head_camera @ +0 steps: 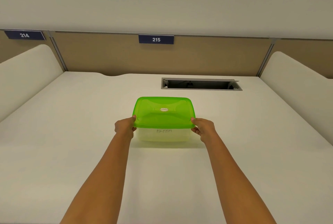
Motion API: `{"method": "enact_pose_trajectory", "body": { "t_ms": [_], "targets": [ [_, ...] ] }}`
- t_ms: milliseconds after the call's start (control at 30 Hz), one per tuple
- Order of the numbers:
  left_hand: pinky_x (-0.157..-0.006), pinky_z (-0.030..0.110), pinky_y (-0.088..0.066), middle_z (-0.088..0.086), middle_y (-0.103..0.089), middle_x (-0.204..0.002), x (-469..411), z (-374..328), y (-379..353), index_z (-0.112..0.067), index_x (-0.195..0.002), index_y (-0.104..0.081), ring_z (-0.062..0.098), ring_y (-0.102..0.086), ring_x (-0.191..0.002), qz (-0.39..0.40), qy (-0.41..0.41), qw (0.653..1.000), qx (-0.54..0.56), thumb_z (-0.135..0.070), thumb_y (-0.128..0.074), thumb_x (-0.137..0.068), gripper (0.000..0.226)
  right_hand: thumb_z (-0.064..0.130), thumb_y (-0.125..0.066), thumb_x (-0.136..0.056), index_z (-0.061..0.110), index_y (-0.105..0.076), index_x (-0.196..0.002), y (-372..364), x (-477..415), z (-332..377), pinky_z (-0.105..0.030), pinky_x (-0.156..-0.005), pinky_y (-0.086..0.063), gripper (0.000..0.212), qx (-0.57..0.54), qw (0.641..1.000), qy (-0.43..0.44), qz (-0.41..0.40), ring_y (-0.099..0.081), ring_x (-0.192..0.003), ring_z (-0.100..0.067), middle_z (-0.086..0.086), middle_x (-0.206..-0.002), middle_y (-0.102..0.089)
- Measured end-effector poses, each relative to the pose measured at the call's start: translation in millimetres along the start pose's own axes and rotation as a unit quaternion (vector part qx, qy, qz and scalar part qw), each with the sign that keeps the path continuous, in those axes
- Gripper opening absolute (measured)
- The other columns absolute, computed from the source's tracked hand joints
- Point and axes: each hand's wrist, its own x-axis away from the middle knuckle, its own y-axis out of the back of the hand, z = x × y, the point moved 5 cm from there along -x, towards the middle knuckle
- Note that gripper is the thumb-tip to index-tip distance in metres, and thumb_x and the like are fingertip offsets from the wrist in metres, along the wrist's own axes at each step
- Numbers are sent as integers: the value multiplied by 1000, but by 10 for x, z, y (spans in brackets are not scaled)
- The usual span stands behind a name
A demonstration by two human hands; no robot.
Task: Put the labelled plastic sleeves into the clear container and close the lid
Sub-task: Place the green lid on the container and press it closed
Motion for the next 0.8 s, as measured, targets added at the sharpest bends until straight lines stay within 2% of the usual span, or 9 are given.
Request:
{"method": "enact_pose_trajectory", "body": {
  "t_ms": [67,233,300,400,533,567,633,700,800],
  "targets": [
    [-57,28,-48,23,-59,-124,21,-1,-4,8,-117,-56,18,-47,-53,-16,-13,1000,0,-14,-72,-82,44,6,-69,-84,-9,-62,-117,-3,0,6,-25,-59,-51,37,4,1000,-1,-1,-53,-67,-19,-21,-102,-58],
    [-80,32,-52,21,-62,-120,97,-2,1,4,-117,-62,20,-51,-53,-25,-39,999,-12,-17,-70,-84,40,8,-68,-86,-7,-62,-117,-15,21,20,-28,-65,-53,35,31,999,9,-8,-51,-60,-17,-16,-99,-57],
    [-82,33,-51,22,-63,-118,140,-7,3,3,-118,-63,29,-59,-69,-19,-59,997,-44,-20,-66,-87,39,10,-67,-87,-6,-62,-117,-21,43,25,-33,-74,-56,35,46,999,20,-9,-52,-59,-16,-15,-98,-57],
    [-78,32,-45,25,-65,-115,204,-13,-15,3,-116,-65,37,-62,-101,-27,-146,978,-148,-23,-53,-96,36,15,-65,-88,-5,-62,-119,-23,76,32,-38,-92,-54,37,70,997,33,-10,-53,-59,-15,-13,-97,-58],
    [-93,46,-47,31,-56,-118,240,-20,-60,9,-111,-64,44,-53,-110,-47,-218,929,-296,-21,-34,-101,44,20,-58,-93,-5,-60,-121,-54,91,65,-37,-93,-52,37,139,989,44,-8,-52,-62,-16,-4,-79,-54],
    [-95,47,-45,29,-54,-120,243,-36,-67,7,-113,-64,43,-50,-113,-54,-224,918,-323,-19,-32,-101,43,20,-56,-94,-6,-58,-121,-72,93,86,-39,-92,-51,37,161,986,50,-6,-54,-69,-20,-8,-83,-56],
    [-97,45,-40,26,-48,-129,229,-94,-90,1,-124,-59,41,-43,-120,-59,-226,908,-347,-15,-32,-99,40,18,-50,-96,-10,-55,-122,-121,75,160,-45,-95,-48,39,198,978,65,-8,-57,-92,-32,-24,-109,-61],
    [-101,44,-38,22,-45,-137,164,-164,-135,-4,-133,-52,38,-40,-126,-49,-216,913,-341,-12,-36,-96,41,20,-47,-97,-10,-55,-121,-171,16,252,-48,-99,-45,39,223,972,68,-11,-57,-113,-40,-26,-125,-58],
    [-101,42,-43,19,-52,-134,-2,-295,-234,-5,-129,-56,37,-48,-123,-23,-197,923,-329,-9,-39,-92,41,28,-46,-98,-6,-53,-126,-253,-119,382,-47,-105,-42,45,228,973,47,-4,-52,-122,-39,-23,-131,-56]
  ]
}}
